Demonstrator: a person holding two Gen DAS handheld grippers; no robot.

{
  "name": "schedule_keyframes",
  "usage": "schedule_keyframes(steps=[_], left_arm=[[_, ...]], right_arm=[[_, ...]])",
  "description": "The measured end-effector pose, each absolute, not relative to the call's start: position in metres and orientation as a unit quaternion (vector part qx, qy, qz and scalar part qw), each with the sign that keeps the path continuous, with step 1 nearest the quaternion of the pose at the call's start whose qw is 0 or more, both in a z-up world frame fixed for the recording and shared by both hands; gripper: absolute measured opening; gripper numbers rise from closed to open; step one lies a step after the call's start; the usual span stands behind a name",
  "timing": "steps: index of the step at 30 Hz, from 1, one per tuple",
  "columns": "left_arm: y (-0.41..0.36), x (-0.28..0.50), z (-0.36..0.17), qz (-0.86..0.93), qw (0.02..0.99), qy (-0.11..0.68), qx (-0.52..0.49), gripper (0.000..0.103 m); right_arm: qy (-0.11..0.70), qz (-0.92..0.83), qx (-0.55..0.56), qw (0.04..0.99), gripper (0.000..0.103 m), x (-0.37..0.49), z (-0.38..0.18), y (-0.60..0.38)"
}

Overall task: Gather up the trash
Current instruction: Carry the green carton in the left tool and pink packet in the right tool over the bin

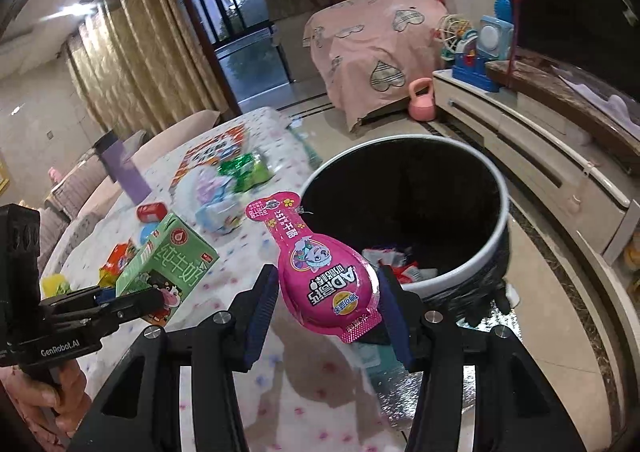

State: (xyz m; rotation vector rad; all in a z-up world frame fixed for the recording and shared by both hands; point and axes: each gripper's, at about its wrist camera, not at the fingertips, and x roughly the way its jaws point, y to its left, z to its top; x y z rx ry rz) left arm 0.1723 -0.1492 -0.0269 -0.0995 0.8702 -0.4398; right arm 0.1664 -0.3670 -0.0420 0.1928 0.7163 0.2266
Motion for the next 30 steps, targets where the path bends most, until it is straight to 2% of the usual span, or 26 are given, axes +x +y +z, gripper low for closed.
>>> schedule_keyframes(steps=[11, 30], left_arm=[[-0.198, 0.203, -0.016, -0.227, 0.88, 0.416, -0.017, 0.032], [-0.238, 0.258, -0.024, -0.224, 0.874, 0.432, 0.009, 0.032]], right_arm=[[0.352, 0.084, 0.103, 0.927, 0.051, 0.19, -0.042, -0.402], [0.373, 0.073, 0.108, 0.918, 0.051, 0.228, -0.048, -0.428]])
